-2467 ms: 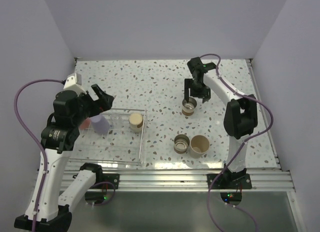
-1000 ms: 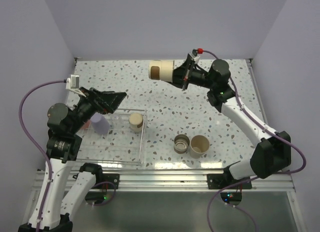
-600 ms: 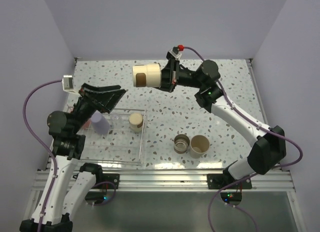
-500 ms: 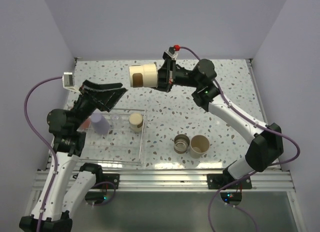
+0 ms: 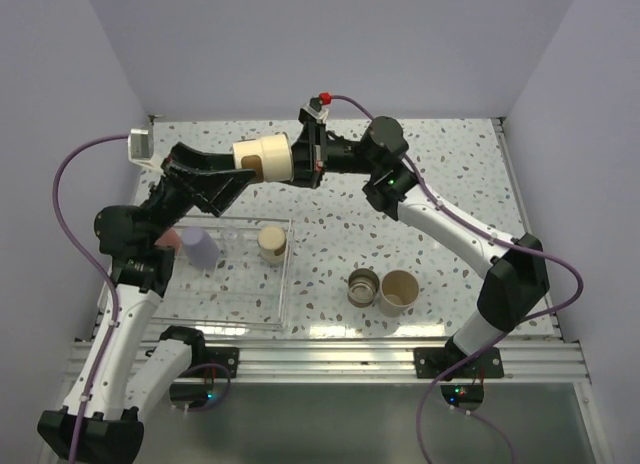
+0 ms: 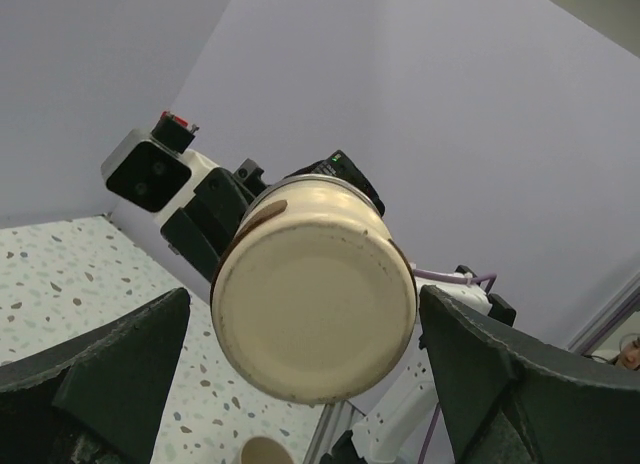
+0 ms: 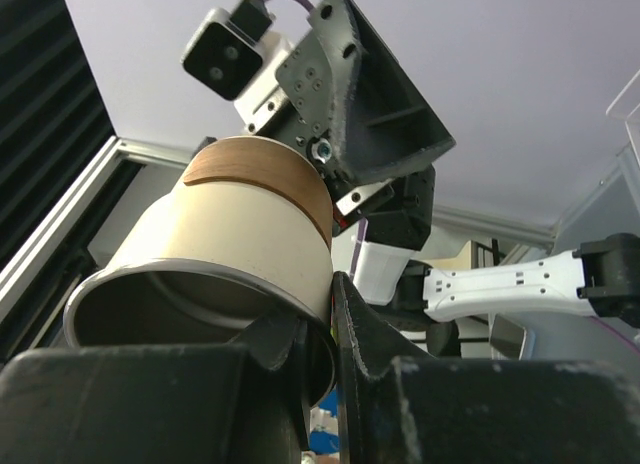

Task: Load the cups into the dish rack

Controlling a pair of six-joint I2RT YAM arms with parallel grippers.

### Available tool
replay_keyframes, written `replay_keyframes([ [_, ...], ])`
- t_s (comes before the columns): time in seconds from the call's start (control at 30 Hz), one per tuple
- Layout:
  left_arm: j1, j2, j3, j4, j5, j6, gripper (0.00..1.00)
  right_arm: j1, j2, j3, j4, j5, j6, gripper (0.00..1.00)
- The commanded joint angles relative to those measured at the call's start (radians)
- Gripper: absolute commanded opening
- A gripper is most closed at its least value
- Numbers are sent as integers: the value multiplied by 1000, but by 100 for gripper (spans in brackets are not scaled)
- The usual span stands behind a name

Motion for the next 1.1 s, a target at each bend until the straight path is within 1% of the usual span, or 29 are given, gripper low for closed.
replay_keyframes([
  [0.0, 5, 11, 61, 77, 34, -16, 100, 20, -3, 12, 22, -27, -20, 0],
  [0.07, 5, 20, 76, 69, 43, -6, 100, 21, -3, 1, 26, -24, -25, 0],
  [0.13, 5, 26, 89, 24, 31, 28, 99, 21, 3, -8, 46, -21, -21, 0],
  [0.2, 5, 26, 93, -10, 20, 44, 92, 21, 10, -16, 54, -13, -18, 0],
  [0.23, 5, 28, 92, -15, 16, 45, 78, 20, 15, -13, 62, -10, -17, 0],
  [0.3, 5, 31, 93, -24, 19, 53, 67, 20, 32, -11, 85, 2, -3, 0],
  [0.33, 5, 34, 92, -26, 23, 54, 55, 21, 36, -9, 97, 5, 6, 0],
  [0.4, 5, 35, 90, -32, 28, 56, 44, 21, 50, 0, 123, 13, 35, 0],
  [0.43, 5, 38, 90, -33, 28, 56, 33, 20, 62, 4, 141, 21, 43, 0],
  [0.5, 5, 37, 90, -40, 27, 57, 26, 20, 73, 23, 149, 21, 55, 0],
  [0.53, 5, 35, 90, -44, 23, 59, 20, 21, 76, 27, 151, 22, 55, 0],
  [0.6, 5, 32, 93, -59, 19, 65, 16, 21, 82, 35, 149, 16, 54, 0],
  [0.63, 5, 31, 95, -66, 19, 68, 11, 20, 82, 34, 146, 16, 51, 2],
  [0.67, 5, 29, 98, -75, 14, 76, 8, 21, 76, 29, 146, 13, 45, 12],
  [0.7, 5, 28, 99, -98, 11, 82, 6, 21, 72, 17, 143, 12, 38, 28],
  [0.73, 5, 25, 109, -112, 2, 93, 3, 21, 67, 9, 123, 12, 31, 41],
  [0.77, 5, 22, 112, -130, -4, 100, 0, 17, 60, -5, 111, 12, 5, 59],
  [0.83, 5, 19, 127, -196, -26, 120, 0, 18, 40, -19, 56, 7, -30, 70],
  [0.87, 5, 17, 124, -205, -30, 122, 0, 14, 32, -26, 28, 1, -85, 78],
  [0.93, 5, 6, 119, -224, -46, 129, 0, 9, -2, -55, -97, -11, -159, 82],
  [0.97, 5, 3, 119, -236, -50, 134, 0, 0, -17, -86, -145, -11, -239, 84],
  [1.0, 5, -6, 118, -254, -52, 137, 0, -8, -52, -106, -229, -5, -273, 84],
  [1.03, 5, -9, 121, -268, -61, 151, 0, -16, -71, -124, -268, -4, -305, 84],
  [1.07, 6, -12, 124, -312, -69, 162, 0, -37, -91, -159, -311, 1, -372, 85],
])
